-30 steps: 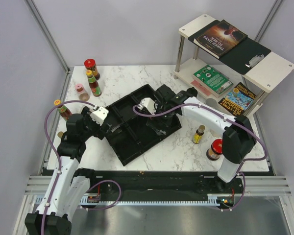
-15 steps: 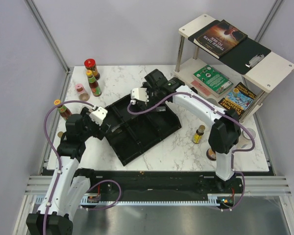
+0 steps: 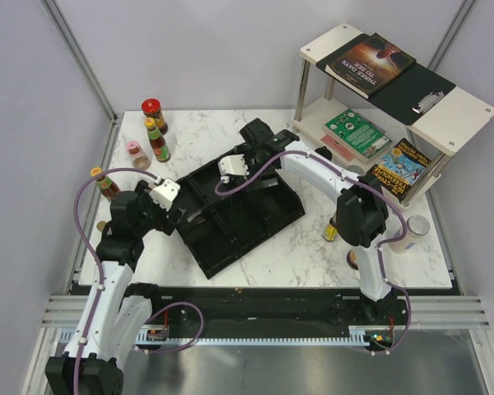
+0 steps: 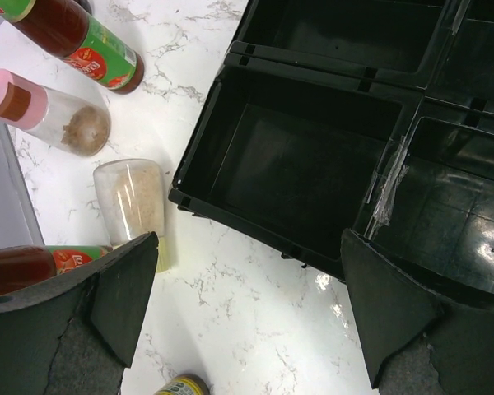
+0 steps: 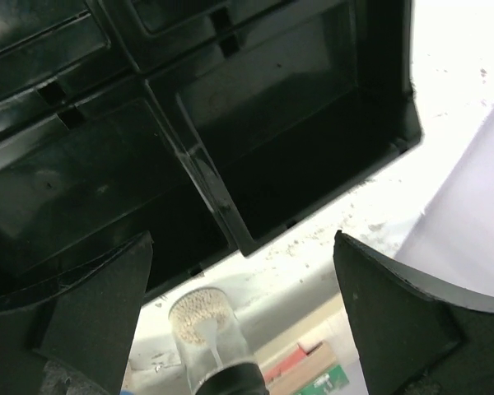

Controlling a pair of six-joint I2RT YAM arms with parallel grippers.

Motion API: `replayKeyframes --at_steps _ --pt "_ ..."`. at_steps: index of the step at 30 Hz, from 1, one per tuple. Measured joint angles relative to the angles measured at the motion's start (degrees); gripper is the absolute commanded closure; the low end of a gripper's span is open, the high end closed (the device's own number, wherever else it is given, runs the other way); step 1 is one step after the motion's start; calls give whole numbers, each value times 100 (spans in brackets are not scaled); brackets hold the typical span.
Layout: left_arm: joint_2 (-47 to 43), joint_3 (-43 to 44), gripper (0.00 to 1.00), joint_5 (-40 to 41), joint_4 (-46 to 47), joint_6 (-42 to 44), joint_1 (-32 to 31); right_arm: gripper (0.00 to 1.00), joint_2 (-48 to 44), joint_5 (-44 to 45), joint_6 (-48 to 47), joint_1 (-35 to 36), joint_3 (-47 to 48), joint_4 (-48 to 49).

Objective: Organize the condiment bottles
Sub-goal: Move the storage box to the center of the board.

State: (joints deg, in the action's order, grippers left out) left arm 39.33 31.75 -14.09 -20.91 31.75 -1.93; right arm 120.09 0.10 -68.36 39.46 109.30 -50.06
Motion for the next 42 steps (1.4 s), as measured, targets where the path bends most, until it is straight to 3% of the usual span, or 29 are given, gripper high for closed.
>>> replayKeyframes --at_steps 18,26,42 --pt "81 -2 2 -2 -2 0 0 3 688 -481 369 -70 -157 151" --pt "68 -2 2 -11 0 0 20 2 83 -595 852 -181 -1300 280" --pt "-2 -28 2 -245 -2 -2 39 2 -1016 -584 2420 -181 -2627 748"
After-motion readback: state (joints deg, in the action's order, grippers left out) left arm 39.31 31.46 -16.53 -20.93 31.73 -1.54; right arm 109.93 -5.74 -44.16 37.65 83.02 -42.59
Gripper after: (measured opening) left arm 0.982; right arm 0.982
